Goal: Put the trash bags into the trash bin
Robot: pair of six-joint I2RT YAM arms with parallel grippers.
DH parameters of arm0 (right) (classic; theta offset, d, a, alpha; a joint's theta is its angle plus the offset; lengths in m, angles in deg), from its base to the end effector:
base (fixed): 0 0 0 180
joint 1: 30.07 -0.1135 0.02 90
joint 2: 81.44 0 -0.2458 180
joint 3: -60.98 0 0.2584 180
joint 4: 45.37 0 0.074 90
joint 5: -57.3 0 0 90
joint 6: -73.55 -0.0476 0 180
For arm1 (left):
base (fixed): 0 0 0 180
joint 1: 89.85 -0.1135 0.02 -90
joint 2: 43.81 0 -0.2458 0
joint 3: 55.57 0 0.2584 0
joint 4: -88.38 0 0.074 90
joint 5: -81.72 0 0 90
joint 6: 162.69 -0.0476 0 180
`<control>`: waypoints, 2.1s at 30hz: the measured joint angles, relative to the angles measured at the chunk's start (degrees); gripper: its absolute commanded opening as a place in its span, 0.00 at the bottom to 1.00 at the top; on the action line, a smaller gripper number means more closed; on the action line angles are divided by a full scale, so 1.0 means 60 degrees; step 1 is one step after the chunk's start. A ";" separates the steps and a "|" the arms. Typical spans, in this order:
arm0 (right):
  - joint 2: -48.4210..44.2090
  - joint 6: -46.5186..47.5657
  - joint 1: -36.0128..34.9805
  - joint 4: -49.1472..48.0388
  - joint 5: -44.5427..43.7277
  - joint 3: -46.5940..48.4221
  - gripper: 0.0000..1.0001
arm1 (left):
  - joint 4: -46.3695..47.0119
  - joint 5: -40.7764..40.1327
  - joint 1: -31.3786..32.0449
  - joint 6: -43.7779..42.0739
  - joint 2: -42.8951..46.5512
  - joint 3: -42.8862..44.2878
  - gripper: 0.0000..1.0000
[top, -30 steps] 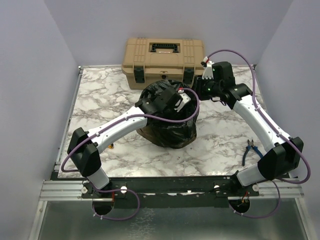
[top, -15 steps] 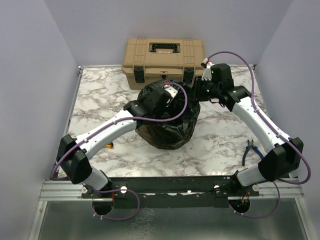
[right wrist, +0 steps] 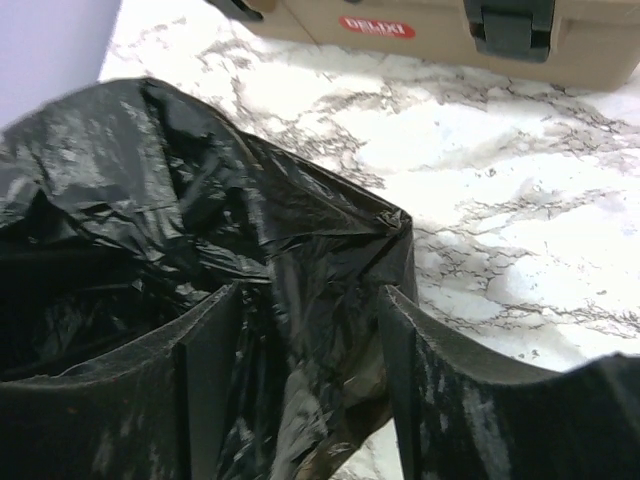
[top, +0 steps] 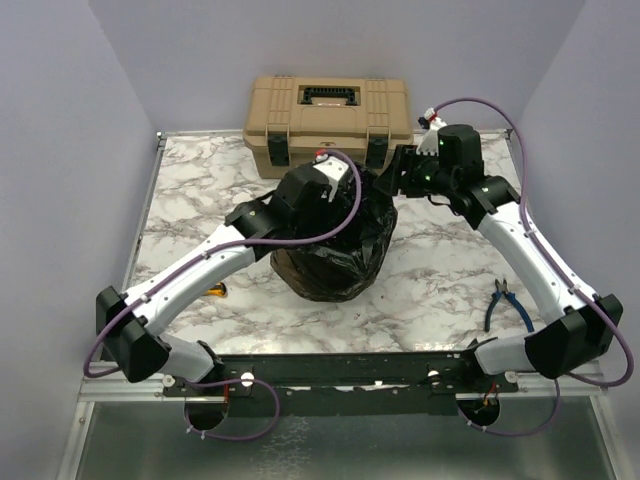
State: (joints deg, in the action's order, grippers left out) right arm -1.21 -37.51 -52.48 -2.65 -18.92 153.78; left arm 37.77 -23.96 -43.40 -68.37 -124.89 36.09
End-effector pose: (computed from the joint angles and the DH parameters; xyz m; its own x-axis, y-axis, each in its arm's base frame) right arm 0.3049 0.1380 0.3516 -0.6348 0.1157 -0.7640 -0.3564 0.8334 0.4224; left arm 0.2351 -0.2286 0.3267 -0.4837 0.4036 -0.7766 0.5203 0.8461 0.1157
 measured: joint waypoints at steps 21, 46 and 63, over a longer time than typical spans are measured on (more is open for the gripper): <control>-0.1679 -0.0288 0.0004 -0.0328 -0.0277 -0.0816 0.65 | 0.1829 -0.0987 -0.0219 0.2623 0.4630 -0.1931 0.79; -0.2197 -0.0393 0.0004 -0.0412 -0.0222 -0.0936 0.62 | 0.1515 -0.1009 -0.0288 0.4503 0.5672 -0.4342 0.24; -0.2186 -0.0576 0.0004 -0.0539 0.0073 -0.1246 0.63 | 0.2455 -0.0838 -0.0288 0.4758 0.5326 -0.5741 0.36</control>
State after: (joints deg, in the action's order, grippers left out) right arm -14.32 -40.97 -52.46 -5.88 -18.49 146.30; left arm 52.50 -28.99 -45.12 -39.82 -92.93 1.64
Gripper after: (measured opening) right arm 0.622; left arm 0.340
